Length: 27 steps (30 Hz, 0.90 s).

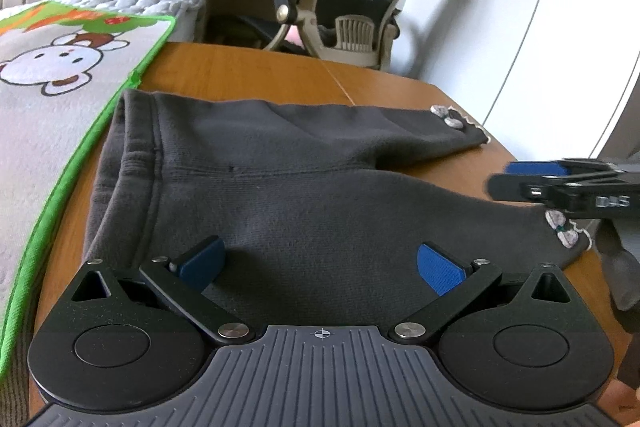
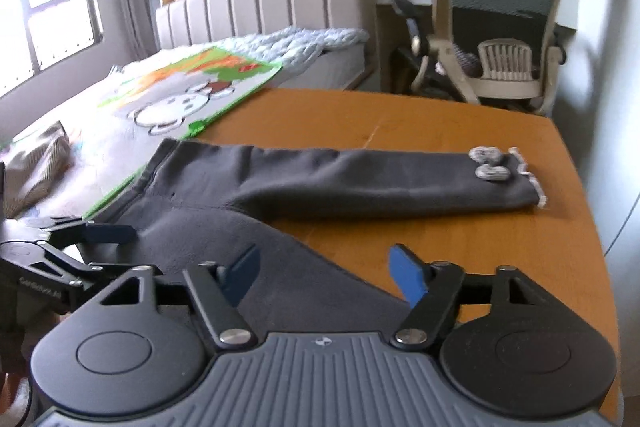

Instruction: Fold clothes

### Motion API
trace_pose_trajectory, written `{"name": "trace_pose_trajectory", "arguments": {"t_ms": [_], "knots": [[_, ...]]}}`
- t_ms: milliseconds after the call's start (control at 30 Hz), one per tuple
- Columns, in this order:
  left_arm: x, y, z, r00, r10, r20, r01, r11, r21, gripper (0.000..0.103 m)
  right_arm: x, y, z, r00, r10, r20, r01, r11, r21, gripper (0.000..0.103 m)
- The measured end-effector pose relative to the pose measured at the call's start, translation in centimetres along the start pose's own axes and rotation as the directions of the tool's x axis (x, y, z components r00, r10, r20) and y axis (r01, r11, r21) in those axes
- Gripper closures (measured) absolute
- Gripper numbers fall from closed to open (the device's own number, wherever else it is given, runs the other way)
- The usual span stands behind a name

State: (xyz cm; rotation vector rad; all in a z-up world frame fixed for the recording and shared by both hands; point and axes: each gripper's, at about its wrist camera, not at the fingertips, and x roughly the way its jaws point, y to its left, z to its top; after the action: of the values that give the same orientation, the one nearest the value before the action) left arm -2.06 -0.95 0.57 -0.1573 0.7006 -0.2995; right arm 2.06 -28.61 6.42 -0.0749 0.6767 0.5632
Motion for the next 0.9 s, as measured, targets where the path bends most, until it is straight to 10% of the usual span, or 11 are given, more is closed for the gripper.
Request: {"name": "trace_pose_trajectory", "arguments": {"t_ms": [233, 433, 900], "knots": [[-0.9, 1.9, 2.5, 0.998, -0.028, -0.054, 0.023, 0.996, -0.083, 0.000, 1.0, 2.1, 2.4, 1.000, 0.023, 0.010, -0.022, 0.996, -0.092, 0.049], [-4.3, 3.7, 5.7, 0.992, 0.122, 0.034, -0.118, 0.989, -0.086, 0.000, 1.4, 1.2, 2.2, 1.000, 0.017, 0.009, -0.017, 0.997, -0.070, 0.049], [-5.5, 8.8, 9.4, 0.950, 0.304, 0.074, -0.287, 0.941, -0.180, 0.000, -0.5, -11.1, 1.9, 0.975, -0.221, 0.037, 0.206, 0.951, 0.232, 0.045]]}}
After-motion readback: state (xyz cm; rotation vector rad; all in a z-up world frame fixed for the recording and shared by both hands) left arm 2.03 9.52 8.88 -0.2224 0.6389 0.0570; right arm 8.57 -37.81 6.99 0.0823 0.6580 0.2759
